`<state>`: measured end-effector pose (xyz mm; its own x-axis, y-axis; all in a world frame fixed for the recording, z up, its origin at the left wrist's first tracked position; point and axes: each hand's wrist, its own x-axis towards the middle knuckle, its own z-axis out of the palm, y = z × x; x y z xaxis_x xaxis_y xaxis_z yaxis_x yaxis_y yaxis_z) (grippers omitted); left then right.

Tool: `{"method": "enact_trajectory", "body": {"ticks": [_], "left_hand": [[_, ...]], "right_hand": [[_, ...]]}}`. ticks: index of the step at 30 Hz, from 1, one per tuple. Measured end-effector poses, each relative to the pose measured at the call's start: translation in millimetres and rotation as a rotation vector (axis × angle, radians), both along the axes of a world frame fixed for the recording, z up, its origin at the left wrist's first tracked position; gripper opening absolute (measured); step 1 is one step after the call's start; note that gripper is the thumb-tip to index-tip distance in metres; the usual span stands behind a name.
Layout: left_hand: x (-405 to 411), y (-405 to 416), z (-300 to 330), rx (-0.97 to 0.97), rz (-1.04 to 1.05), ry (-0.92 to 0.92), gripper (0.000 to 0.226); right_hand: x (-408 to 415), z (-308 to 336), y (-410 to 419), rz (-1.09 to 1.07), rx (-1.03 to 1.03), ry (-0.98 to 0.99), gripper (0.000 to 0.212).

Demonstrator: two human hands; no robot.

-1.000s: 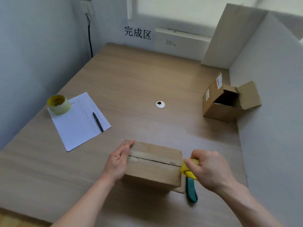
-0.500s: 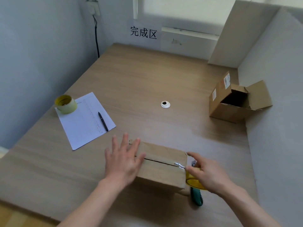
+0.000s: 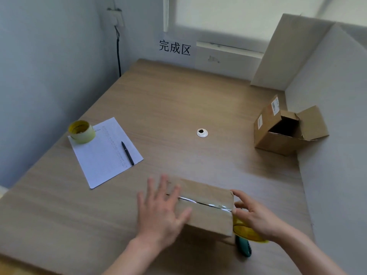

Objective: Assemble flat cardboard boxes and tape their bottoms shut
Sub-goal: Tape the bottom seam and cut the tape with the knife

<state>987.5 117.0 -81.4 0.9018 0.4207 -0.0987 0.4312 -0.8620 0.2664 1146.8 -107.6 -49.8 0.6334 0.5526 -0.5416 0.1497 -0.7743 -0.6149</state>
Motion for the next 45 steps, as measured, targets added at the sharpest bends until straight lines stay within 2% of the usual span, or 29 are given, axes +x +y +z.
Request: {"method": "enact_trajectory", "body": {"ticks": [2,4,5,7,9,11,12,15,17,19,21,22,23,25,27,29,30,34,37,40,43,45], "left_hand": [[-2.0,22.1,-14.0,-0.200,0.086,-0.015,0.068],[4.7,32.7,-16.5,-0.445,0.077,-0.161,0.059],[11.4,34.9,-16.1,-0.499,0.065,-0.216,0.055],[29.2,41.5,-14.2,-0.519,0.060,-0.283,0.053],[50.0,46.8,-8.8,-0.442,0.117,-0.302,0.051],[71.5,49.4,-1.7,-0.322,0.239,-0.271,0.045],[82.0,49.3,1.4,-0.324,0.321,-0.242,0.047],[112.1,39.8,6.8,-0.611,0.533,-0.278,0.061],[122.4,27.5,3.6,-0.755,0.428,-0.397,0.065],[121.1,17.1,-5.7,-0.902,0.255,-0.438,0.065],[111.9,15.6,-15.5,-1.023,0.165,-0.391,0.062],[109.6,19.3,-17.2,-1.045,0.142,-0.374,0.062],[109.5,22.9,-17.6,-1.037,0.130,-0.346,0.063],[107.6,28.0,-13.1,-1.063,0.176,-0.279,0.064],[90.6,25.8,-7.2,-1.065,0.296,-0.257,0.057],[53.5,12.3,-4.2,-0.913,0.358,-0.325,0.042],[30.9,3.1,-3.4,-0.883,0.368,-0.367,0.042],[-23.2,-42.0,-6.5,-1.065,0.383,-0.257,0.066],[-24.8,-56.4,-10.6,-1.163,0.382,-0.219,0.071],[-20.9,-59.1,-16.5,-1.299,0.467,-0.231,0.074],[-11.8,-60.6,-18.9,-1.263,0.498,-0.190,0.077],[-3.8,-61.8,-17.4,-1.178,0.468,-0.154,0.070]], "right_hand": [[-5.2,-1.5,1.1,-0.068,0.027,0.008,0.049],[-9.9,0.3,5.9,-0.134,0.049,0.040,0.039],[-11.3,1.3,7.6,-0.161,0.054,0.052,0.035],[-12.1,1.0,11.6,-0.214,0.061,0.035,0.027],[-14.9,-0.2,17.5,-0.274,0.050,-0.026,0.024],[-23.9,-0.2,28.6,-0.331,0.025,-0.108,0.030],[-30.5,-1.1,35.2,-0.358,0.020,-0.134,0.037],[-47.3,-8.9,50.2,-0.459,0.042,-0.134,0.057],[-52.4,-8.2,57.0,-0.520,0.027,-0.089,0.062],[-52.0,-8.1,57.5,-0.538,-0.028,-0.077,0.070],[-49.8,-9.1,54.2,-0.443,-0.120,-0.231,0.097],[-47.3,-6.5,55.4,-0.364,-0.113,-0.310,0.109],[-44.1,-3.8,57.8,-0.266,-0.073,-0.353,0.112],[-36.5,0.8,63.3,-0.114,0.018,-0.304,0.103],[-28.6,-1.1,65.8,-0.091,0.050,-0.219,0.092],[-23.5,-5.5,65.9,-0.080,0.042,-0.231,0.090],[-22.0,-7.5,65.7,-0.072,0.035,-0.252,0.090],[-21.6,-16.5,64.1,-0.054,0.038,-0.323,0.090],[-22.3,-16.6,64.4,-0.044,0.044,-0.352,0.089],[-22.0,-14.2,65.2,-0.024,0.044,-0.368,0.085],[-21.1,-15.1,64.4,-0.018,0.041,-0.373,0.084],[-20.0,-15.0,64.4,-0.014,0.025,-0.377,0.083]]}}
